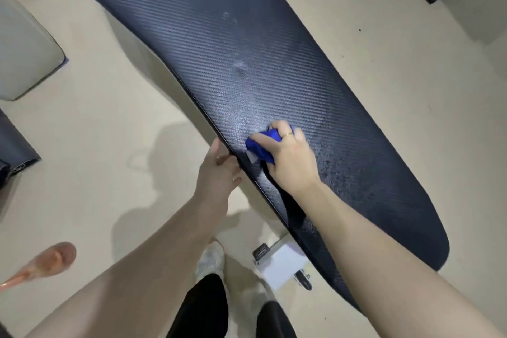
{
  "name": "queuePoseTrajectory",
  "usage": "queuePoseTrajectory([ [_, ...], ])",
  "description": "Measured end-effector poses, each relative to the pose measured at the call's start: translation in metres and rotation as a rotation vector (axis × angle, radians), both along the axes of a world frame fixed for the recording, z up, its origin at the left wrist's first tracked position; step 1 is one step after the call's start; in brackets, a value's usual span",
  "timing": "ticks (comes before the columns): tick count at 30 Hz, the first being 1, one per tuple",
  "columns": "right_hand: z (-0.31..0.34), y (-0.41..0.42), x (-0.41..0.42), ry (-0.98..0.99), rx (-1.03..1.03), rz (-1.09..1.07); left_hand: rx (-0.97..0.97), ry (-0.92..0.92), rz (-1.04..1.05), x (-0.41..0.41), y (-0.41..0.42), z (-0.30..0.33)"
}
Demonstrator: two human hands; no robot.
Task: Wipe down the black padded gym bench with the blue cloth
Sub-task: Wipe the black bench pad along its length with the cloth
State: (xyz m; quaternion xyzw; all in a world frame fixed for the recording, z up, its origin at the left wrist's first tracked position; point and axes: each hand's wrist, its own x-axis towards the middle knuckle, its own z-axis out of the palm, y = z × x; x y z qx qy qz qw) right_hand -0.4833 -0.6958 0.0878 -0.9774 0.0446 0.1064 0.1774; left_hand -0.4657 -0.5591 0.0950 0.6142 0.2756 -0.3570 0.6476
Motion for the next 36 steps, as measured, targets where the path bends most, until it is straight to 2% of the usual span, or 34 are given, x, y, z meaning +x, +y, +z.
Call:
queuePoseTrajectory([
  [3,0.001,0.008,-0.003,0.001,-0.004,-0.096,-0.015,0.074,0.005,-0.002,-0.002,-0.001],
  [6,0.006,0.003,-0.044,0.005,0.036,-0.013,-0.013,0.037,-0.024,-0.01,-0.006,0.01],
  [9,0.009,-0.006,-0.068,0.063,0.088,-0.038,-0.004,0.114,0.154,-0.022,-0.012,0.011],
  [10,0.009,-0.008,-0.067,0.066,0.095,-0.026,0.0,0.111,0.203,-0.027,-0.013,0.01],
  [13,0.001,-0.014,-0.035,-0.009,0.09,0.055,-0.014,-0.026,0.118,-0.043,-0.019,0.0],
  [16,-0.008,-0.019,-0.001,-0.073,0.061,0.064,-0.029,-0.026,0.147,-0.055,-0.03,-0.005],
  [20,-0.01,-0.032,-0.045,-0.092,0.097,0.203,0.021,0.014,0.354,-0.076,-0.051,-0.001],
  [24,-0.002,-0.055,-0.116,-0.009,0.133,0.389,0.062,-0.014,0.326,-0.1,-0.061,0.009],
  [27,0.0,-0.057,-0.097,-0.06,0.096,0.423,0.005,0.008,0.428,-0.111,-0.064,0.009],
  [29,0.001,-0.047,-0.061,-0.088,0.052,0.334,0.027,-0.051,0.37,-0.114,-0.066,0.005],
  [32,-0.006,-0.038,-0.032,-0.023,0.049,0.239,0.06,-0.13,0.271,-0.12,-0.067,-0.003],
  [36,-0.001,-0.062,-0.089,-0.047,0.104,0.337,0.195,-0.181,0.111,-0.126,-0.063,-0.009],
])
